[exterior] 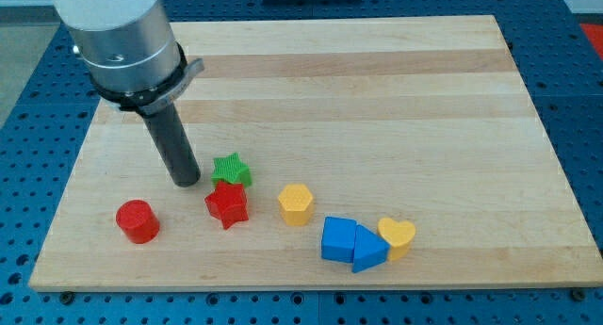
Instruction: Move the red circle up and right
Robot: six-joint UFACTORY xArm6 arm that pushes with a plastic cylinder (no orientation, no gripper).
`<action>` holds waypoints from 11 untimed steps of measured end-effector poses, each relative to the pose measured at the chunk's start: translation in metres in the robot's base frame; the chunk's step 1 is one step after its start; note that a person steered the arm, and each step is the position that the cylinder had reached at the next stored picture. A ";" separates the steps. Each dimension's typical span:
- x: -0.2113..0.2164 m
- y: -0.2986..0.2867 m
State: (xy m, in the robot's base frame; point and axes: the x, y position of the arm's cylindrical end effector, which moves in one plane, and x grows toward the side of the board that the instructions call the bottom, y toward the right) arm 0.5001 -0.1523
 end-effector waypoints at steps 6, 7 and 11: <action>0.023 -0.042; -0.005 -0.042; -0.028 -0.075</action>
